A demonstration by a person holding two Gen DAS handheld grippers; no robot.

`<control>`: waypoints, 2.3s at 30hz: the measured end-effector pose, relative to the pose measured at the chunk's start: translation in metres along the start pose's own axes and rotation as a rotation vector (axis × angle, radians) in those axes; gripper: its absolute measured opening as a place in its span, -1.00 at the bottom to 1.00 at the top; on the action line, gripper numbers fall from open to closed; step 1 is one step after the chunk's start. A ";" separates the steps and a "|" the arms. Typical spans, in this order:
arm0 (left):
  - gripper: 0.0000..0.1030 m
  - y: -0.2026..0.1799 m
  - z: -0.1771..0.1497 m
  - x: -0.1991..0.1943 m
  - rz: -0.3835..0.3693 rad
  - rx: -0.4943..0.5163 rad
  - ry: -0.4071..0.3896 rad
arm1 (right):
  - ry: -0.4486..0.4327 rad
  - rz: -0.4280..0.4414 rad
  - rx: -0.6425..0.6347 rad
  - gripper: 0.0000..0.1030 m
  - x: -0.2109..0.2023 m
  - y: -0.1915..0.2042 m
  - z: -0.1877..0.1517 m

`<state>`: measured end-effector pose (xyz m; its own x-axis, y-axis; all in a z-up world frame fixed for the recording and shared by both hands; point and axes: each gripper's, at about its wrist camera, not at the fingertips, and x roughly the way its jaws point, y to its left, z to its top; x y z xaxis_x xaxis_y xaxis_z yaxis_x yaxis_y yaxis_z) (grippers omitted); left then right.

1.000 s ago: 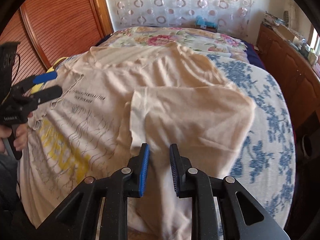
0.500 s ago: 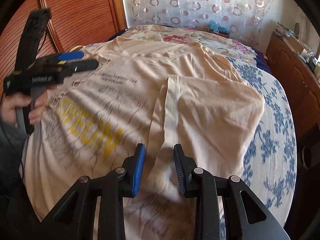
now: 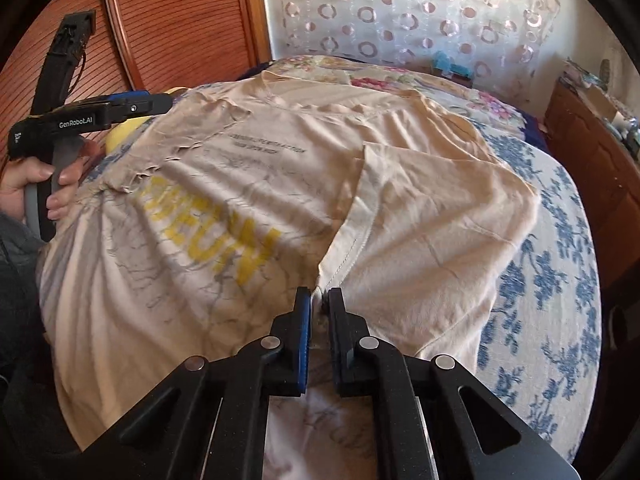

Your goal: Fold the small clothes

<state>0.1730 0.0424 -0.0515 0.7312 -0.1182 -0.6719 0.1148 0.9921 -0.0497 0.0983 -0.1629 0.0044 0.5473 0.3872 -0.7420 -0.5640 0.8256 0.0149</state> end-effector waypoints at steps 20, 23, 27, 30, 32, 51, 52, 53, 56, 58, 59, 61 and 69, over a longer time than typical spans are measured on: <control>0.92 0.100 0.012 0.044 0.074 -0.088 0.076 | -0.050 -0.162 0.067 0.19 0.048 -0.076 0.061; 0.85 0.109 0.013 0.054 0.061 -0.107 0.101 | -0.033 -0.160 0.068 0.19 0.061 -0.077 0.065; 0.56 0.116 0.017 0.064 0.037 -0.121 0.116 | -0.036 -0.158 0.067 0.31 0.070 -0.075 0.069; 0.36 0.123 0.019 0.073 0.027 -0.140 0.131 | -0.045 -0.162 0.048 0.47 0.073 -0.074 0.066; 0.25 0.129 0.020 0.080 0.029 -0.155 0.147 | -0.042 -0.162 0.051 0.53 0.074 -0.074 0.065; -0.82 0.132 0.028 0.098 0.041 -0.162 0.159 | -0.035 -0.164 0.060 0.65 0.074 -0.078 0.066; -0.82 0.131 0.028 0.097 0.042 -0.161 0.158 | -0.035 -0.163 0.060 0.65 0.074 -0.078 0.066; -0.82 0.130 0.028 0.097 0.045 -0.160 0.159 | -0.035 -0.163 0.060 0.65 0.074 -0.078 0.066; -0.82 0.129 0.028 0.099 0.056 -0.147 0.167 | -0.033 -0.162 0.058 0.65 0.074 -0.078 0.066; -0.82 0.129 0.028 0.099 0.056 -0.151 0.170 | -0.029 -0.157 0.054 0.65 0.072 -0.079 0.067; -0.82 0.129 0.028 0.099 0.056 -0.152 0.171 | -0.031 -0.147 0.055 0.65 0.070 -0.081 0.068; -0.80 0.131 0.028 0.100 0.052 -0.153 0.172 | -0.064 -0.153 0.057 0.65 0.058 -0.087 0.071; -0.72 0.133 0.028 0.103 0.048 -0.156 0.169 | -0.051 -0.263 0.157 0.44 0.040 -0.153 0.067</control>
<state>0.2824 0.1609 -0.1060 0.6086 -0.0752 -0.7899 -0.0326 0.9923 -0.1196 0.2476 -0.2464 0.0173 0.6945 0.1682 -0.6995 -0.2984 0.9521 -0.0673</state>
